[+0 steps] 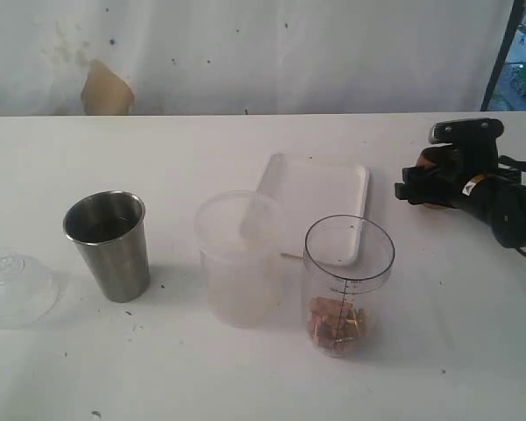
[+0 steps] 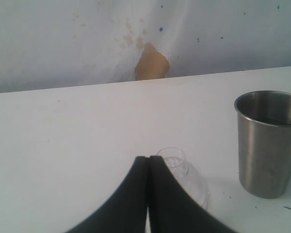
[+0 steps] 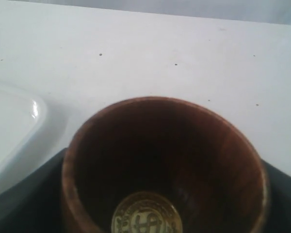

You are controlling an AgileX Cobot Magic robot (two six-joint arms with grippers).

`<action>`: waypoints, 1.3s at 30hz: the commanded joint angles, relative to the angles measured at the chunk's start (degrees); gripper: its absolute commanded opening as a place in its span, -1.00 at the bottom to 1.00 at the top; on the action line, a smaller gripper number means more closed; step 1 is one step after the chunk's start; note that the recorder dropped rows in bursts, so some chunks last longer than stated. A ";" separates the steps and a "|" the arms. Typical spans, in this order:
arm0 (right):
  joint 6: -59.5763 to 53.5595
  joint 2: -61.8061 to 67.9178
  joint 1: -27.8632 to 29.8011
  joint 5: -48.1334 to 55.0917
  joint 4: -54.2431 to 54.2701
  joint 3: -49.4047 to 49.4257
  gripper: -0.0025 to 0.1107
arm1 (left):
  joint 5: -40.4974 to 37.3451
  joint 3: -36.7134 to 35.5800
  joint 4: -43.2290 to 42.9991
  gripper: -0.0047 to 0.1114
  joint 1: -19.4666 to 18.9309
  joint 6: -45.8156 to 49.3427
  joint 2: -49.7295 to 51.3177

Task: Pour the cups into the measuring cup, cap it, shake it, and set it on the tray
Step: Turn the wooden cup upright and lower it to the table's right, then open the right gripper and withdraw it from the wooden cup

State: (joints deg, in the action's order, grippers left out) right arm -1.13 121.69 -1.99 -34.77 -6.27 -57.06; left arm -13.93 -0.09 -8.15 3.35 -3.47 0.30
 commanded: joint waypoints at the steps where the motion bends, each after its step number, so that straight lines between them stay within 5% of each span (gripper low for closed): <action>1: 0.47 -0.10 0.23 -1.18 -0.36 -0.34 -0.13 | 0.40 0.09 -0.11 -0.92 0.25 -0.14 -0.30; 4: 0.47 -0.10 0.23 -1.02 -0.20 -0.34 0.42 | 0.40 0.09 -0.11 -0.92 0.25 -0.14 -0.30; 7: 0.47 -0.10 0.23 -1.02 -0.20 -0.34 0.64 | 0.40 0.09 -0.11 -0.92 0.25 -0.14 -0.30; 19: 0.47 -1.70 0.23 -0.83 -0.20 -0.34 0.64 | 0.40 0.09 -0.11 -0.92 0.25 -0.14 -0.30; 27: 0.47 -9.83 0.23 8.52 -0.20 -0.34 0.64 | 0.40 0.09 -0.11 -0.92 0.25 -0.14 -0.30; 33: 1.88 -17.90 -0.39 17.24 0.16 -0.34 0.28 | 0.40 0.09 -0.11 -0.92 0.25 -0.14 -0.30; 39: 2.93 -28.61 -2.37 28.21 0.16 -0.22 -0.56 | 0.40 0.09 -0.11 -0.92 0.25 -0.14 -0.30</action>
State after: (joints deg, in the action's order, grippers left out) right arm 1.32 97.46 -3.44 -11.02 -6.27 -57.06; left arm -13.93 -0.09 -8.15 3.35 -3.47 0.30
